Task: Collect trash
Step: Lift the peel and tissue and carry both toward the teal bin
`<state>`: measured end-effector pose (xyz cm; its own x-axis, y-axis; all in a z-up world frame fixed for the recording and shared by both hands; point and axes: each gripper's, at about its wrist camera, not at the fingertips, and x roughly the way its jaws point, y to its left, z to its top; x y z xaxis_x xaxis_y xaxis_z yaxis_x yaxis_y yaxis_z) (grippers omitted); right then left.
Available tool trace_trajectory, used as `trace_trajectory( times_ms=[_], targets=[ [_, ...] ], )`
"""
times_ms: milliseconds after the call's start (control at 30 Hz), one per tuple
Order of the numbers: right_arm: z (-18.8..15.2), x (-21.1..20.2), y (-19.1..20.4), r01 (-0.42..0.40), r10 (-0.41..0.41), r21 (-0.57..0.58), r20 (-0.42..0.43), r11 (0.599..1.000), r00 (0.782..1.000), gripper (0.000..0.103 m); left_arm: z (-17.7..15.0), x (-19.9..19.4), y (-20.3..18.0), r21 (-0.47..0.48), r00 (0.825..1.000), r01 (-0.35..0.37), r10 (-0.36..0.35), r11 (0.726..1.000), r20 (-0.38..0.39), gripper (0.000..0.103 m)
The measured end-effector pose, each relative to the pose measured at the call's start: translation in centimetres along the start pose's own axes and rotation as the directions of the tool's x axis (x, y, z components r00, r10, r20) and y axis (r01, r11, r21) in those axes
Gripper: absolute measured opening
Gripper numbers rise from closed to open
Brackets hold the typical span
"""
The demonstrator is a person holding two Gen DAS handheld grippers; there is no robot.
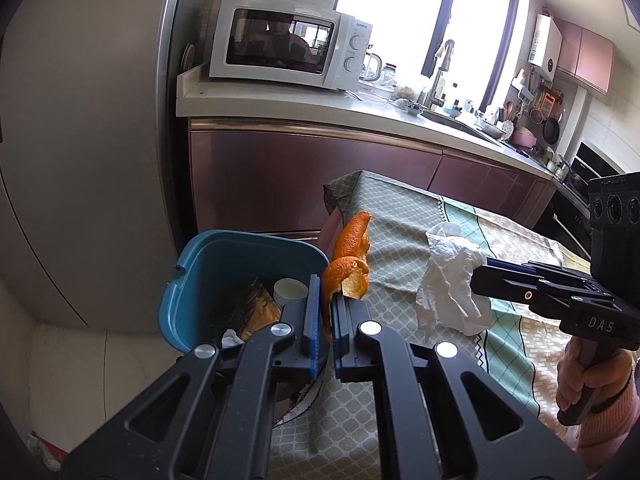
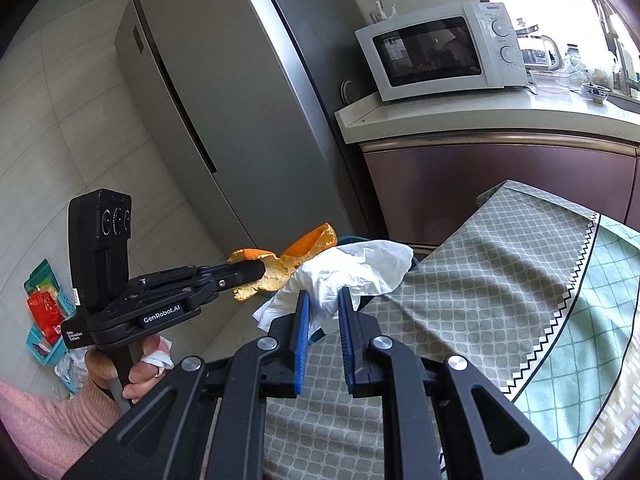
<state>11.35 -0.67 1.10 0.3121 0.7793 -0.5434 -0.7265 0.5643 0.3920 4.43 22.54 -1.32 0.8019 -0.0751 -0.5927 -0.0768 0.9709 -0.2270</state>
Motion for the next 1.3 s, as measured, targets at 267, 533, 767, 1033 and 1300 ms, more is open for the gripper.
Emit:
trace_trajectory(
  times_ms=[267,533,767,1033,1300],
  targets=[
    [0.1,0.6,0.3,-0.014,0.014,-0.009,-0.01,1.0,1.0,0.013,0.0,-0.2,0.7,-0.01,1.0,-0.024,0.024,1.0,0.003,0.005],
    [0.8,2.2,0.6,-0.026,0.026,-0.02,-0.027,0.999,0.999,0.013,0.2,0.0,1.4,-0.021,0.999,-0.046,0.047,0.999,0.007,0.005],
    [1.2,3.6,0.7,-0.023,0.022,-0.026,-0.047,0.999,0.999,0.013,0.4,0.8,1.9,-0.034,0.998,-0.064,0.064,0.997,-0.008,0.005],
    [1.4,5.3,1.0,-0.023,0.021,-0.024,-0.083,0.999,0.996,0.013,0.4,1.7,2.5,-0.049,0.996,-0.084,0.083,0.995,-0.021,0.005],
    [1.6,7.0,1.3,-0.013,0.009,-0.035,-0.119,0.999,0.993,0.013,0.2,3.1,3.1,-0.061,0.994,-0.105,0.102,0.993,-0.043,0.005]
  ],
)
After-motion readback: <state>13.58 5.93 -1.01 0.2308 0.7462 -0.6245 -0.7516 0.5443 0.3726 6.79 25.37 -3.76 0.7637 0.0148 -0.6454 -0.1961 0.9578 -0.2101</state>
